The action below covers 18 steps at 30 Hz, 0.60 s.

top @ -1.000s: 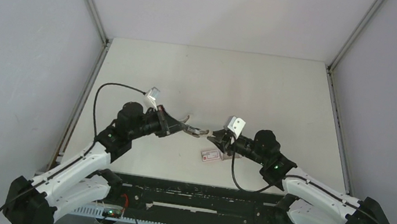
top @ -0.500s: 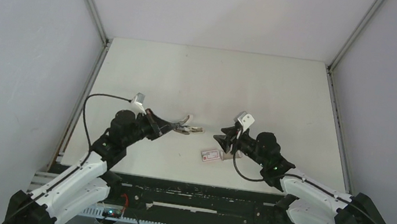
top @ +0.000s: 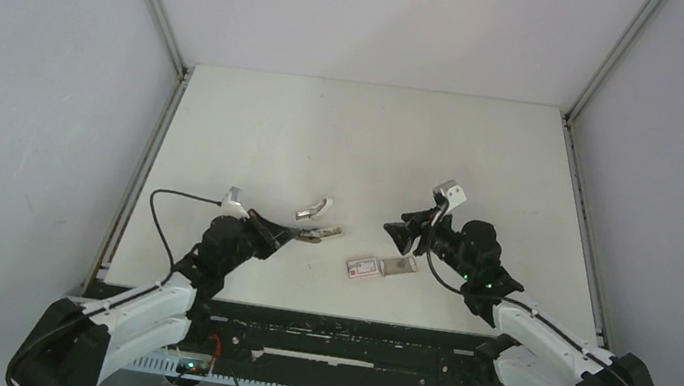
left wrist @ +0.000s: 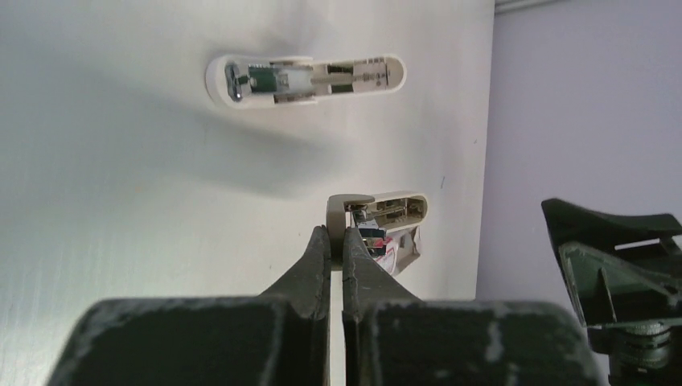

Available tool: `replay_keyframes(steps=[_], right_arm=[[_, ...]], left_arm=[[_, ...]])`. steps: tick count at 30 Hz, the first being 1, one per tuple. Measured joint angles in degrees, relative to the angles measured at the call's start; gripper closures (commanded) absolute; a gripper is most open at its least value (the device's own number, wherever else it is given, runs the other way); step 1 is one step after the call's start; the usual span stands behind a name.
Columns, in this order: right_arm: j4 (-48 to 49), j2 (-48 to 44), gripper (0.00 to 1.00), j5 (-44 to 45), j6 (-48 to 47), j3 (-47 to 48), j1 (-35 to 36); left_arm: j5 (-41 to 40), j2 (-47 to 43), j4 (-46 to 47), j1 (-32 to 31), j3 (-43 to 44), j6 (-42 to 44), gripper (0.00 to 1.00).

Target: Load the staples into the stapler

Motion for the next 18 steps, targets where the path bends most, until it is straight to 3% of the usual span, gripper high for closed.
replay_keyframes(steps=[18], right_arm=[[-0.37,1.07,0.47,-6.34,5.46,0.0,-6.62]], left_arm=[[-7.91,18.1,15.72,-4.74,0.28,-0.46,1.0]])
